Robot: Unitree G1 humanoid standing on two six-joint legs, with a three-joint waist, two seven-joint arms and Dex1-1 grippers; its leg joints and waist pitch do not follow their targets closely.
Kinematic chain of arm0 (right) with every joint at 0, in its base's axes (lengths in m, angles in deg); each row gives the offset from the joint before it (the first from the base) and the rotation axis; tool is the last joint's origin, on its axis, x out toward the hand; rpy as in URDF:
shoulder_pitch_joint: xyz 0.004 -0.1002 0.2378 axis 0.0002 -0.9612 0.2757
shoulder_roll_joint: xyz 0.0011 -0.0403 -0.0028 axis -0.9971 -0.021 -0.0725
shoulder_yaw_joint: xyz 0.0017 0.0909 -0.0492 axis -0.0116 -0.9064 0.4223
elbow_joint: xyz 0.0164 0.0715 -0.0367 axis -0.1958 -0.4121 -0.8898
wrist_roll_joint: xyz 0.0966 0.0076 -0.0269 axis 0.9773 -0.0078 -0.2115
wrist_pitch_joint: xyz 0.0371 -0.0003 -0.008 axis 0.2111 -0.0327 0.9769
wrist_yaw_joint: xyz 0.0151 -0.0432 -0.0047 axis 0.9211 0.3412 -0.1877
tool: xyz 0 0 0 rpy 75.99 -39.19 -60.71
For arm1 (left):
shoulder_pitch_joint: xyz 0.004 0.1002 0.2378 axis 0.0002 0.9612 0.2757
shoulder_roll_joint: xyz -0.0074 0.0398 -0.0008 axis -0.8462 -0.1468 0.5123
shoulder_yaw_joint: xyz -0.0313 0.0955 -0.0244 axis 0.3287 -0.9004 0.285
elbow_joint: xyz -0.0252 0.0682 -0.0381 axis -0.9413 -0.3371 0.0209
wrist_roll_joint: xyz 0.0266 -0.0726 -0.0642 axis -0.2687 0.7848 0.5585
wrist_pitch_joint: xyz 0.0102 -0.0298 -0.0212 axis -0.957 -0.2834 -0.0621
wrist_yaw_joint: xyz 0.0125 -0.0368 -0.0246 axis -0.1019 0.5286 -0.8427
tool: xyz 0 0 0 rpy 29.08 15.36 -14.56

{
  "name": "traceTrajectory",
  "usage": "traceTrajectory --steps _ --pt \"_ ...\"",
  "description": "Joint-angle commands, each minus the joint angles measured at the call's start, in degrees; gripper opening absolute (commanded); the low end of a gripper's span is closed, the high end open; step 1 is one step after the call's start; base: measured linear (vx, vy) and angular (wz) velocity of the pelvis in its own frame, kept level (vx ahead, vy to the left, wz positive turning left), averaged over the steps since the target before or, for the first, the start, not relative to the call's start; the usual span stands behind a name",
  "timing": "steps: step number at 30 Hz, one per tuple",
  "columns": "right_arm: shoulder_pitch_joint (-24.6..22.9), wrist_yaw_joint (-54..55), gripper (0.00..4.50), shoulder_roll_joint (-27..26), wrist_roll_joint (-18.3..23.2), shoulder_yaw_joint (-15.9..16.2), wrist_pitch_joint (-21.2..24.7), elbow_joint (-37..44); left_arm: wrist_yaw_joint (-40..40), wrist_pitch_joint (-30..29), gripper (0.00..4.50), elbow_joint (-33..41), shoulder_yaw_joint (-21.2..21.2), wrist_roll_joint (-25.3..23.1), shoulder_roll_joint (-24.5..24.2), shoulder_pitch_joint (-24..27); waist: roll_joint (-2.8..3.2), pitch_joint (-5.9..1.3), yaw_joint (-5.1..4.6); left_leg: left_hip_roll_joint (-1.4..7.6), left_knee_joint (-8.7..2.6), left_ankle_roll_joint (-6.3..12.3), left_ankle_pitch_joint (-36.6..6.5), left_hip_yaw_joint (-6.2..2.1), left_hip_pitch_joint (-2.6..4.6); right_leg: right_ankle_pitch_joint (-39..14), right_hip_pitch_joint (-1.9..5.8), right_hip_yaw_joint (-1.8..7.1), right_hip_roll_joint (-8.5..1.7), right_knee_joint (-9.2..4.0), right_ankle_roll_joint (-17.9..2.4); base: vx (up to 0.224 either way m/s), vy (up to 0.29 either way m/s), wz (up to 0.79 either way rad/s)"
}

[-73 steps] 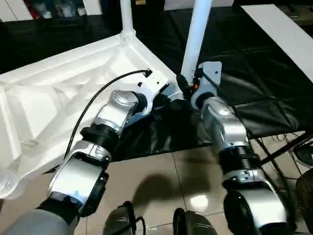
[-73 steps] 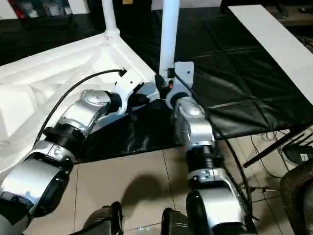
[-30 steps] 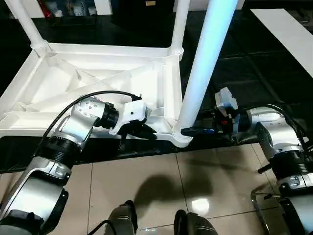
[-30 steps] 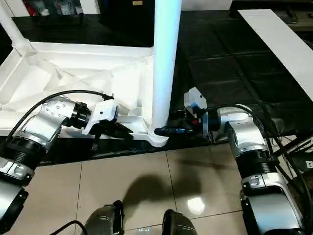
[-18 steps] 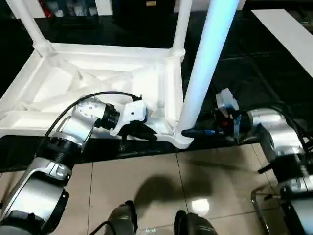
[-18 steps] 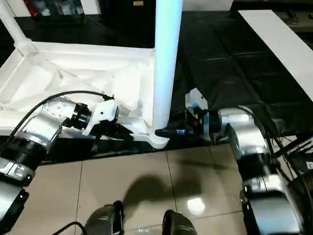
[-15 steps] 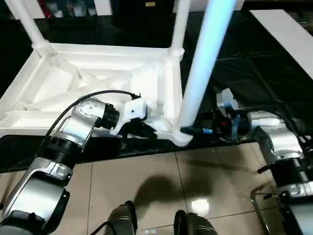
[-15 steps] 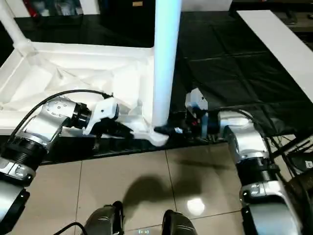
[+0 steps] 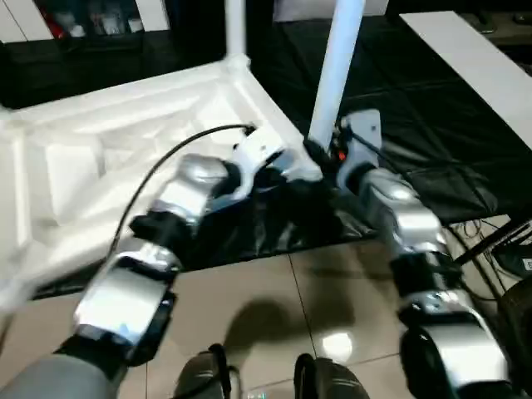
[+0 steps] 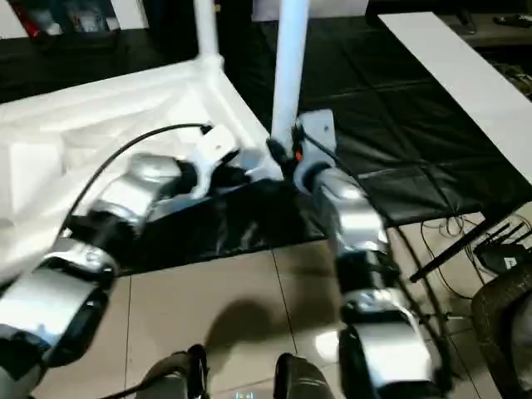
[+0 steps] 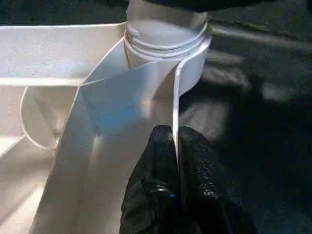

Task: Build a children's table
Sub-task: Rotate leg to tighten

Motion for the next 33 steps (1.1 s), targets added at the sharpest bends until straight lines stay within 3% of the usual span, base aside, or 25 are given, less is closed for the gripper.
traceTrajectory --steps 1,4,5,10,11,13,15,18,21,24,27,33 --pt "-0.21 -0.89 2.61 -6.17 2.92 3.29 1.28 -3.19 -5.23 0.00 0.00 1.77 1.86 1.76 4.55 -3.64 -0.53 -6.49 0.03 2.96 -2.88 5.21 -8.20 -1.24 2.00 -6.09 3.50 3.49 -4.99 -3.71 -14.23 0.000 0.000 0.00" --pt "-0.19 -1.07 2.97 -6.32 2.57 3.68 0.34 -3.28 -5.61 -0.39 0.00 1.85 1.86 1.74 4.93 -3.73 -0.55 -6.47 0.22 2.87 -2.80 7.06 -7.20 -1.12 1.91 -3.31 3.73 3.39 -4.96 -3.51 -14.70 0.000 0.000 0.00" --pt "-0.76 -1.61 3.06 -5.31 1.30 4.19 -1.96 -2.49 -5.64 0.25 0.00 1.43 1.76 1.75 4.29 -3.38 -0.45 -6.34 0.15 2.85 -2.80 7.46 -7.23 -1.14 1.75 -2.98 3.76 3.37 -5.03 -3.50 -14.62 0.000 0.000 0.00" --pt "-2.07 -3.99 3.27 -1.23 -1.41 5.10 -8.38 -2.44 -3.06 2.62 0.00 1.52 1.36 1.08 1.96 -1.61 -0.56 -6.29 -0.34 2.78 -2.81 7.45 -7.97 -1.18 1.60 -4.34 3.92 3.28 -5.04 -3.76 -14.09 0.000 0.000 0.00" --pt "-2.78 -6.62 3.49 0.50 -1.69 5.20 -9.94 -2.14 -1.50 3.56 0.00 2.04 1.15 0.74 0.99 -0.58 -0.45 -6.07 -0.38 2.73 -2.76 7.84 -8.05 -1.10 1.58 -3.87 3.85 3.37 -4.99 -3.81 -14.27 0.000 0.000 0.00" --pt "-3.65 -9.90 3.49 2.79 -1.81 5.58 -11.44 -1.58 0.48 5.40 0.00 2.70 0.59 0.50 -0.37 0.79 -0.47 -6.05 -0.31 2.77 -2.69 8.42 -7.80 -1.14 1.48 -3.26 3.95 3.36 -5.03 -3.77 -14.28 0.000 0.000 0.00" --pt "-4.78 -15.54 3.77 6.08 -0.59 5.53 -12.40 -0.25 3.69 6.61 0.00 3.57 -0.41 0.30 -2.54 2.70 -0.28 -5.91 -0.22 2.85 -2.69 8.86 -8.33 -1.18 1.58 -3.63 3.95 3.31 -5.05 -3.85 -14.58 0.000 0.000 0.00" --pt "-5.85 -20.79 3.96 9.18 0.53 5.86 -13.13 1.34 6.03 7.62 0.00 3.98 -1.09 0.16 -4.29 3.99 -0.48 -5.79 -0.22 2.92 -2.73 8.82 -9.37 -1.13 1.67 -5.25 3.97 3.36 -4.99 -4.03 -14.60 0.000 0.000 0.00" --pt "-7.93 -31.08 4.14 15.27 2.94 6.80 -14.54 3.86 10.24 9.07 0.00 4.90 -2.04 -0.18 -7.57 6.04 -0.62 -5.30 -0.13 3.08 -2.99 7.68 -12.63 -1.13 1.94 -11.41 3.74 3.34 -5.01 -4.69 -13.57 0.000 0.000 0.00" --pt "-8.75 -36.00 4.38 17.37 3.97 7.43 -14.85 5.02 13.08 10.37 0.00 5.61 -2.48 0.00 -8.78 6.96 -0.80 -5.22 -0.08 3.10 -3.08 6.78 -13.62 -1.20 1.85 -15.27 3.71 3.43 -5.14 -5.00 -12.37 0.000 0.000 0.00" --pt "-9.81 -45.90 4.38 21.20 5.86 9.14 -15.23 6.60 21.27 14.87 0.00 8.99 -4.14 1.10 -11.80 9.89 -0.71 -5.26 -0.15 3.24 -3.15 7.04 -13.65 -1.23 1.91 -15.58 3.44 3.42 -5.10 -5.04 -12.44 0.000 0.000 0.00" --pt "-9.38 -55.19 4.38 23.55 8.00 11.32 -13.73 6.08 31.80 16.32 0.00 14.31 -5.87 3.71 -15.34 13.27 -0.30 -5.46 0.58 3.75 -3.22 7.06 -13.41 -1.06 2.20 -12.91 3.06 3.51 -5.07 -4.45 -14.50 0.000 0.000 0.00"
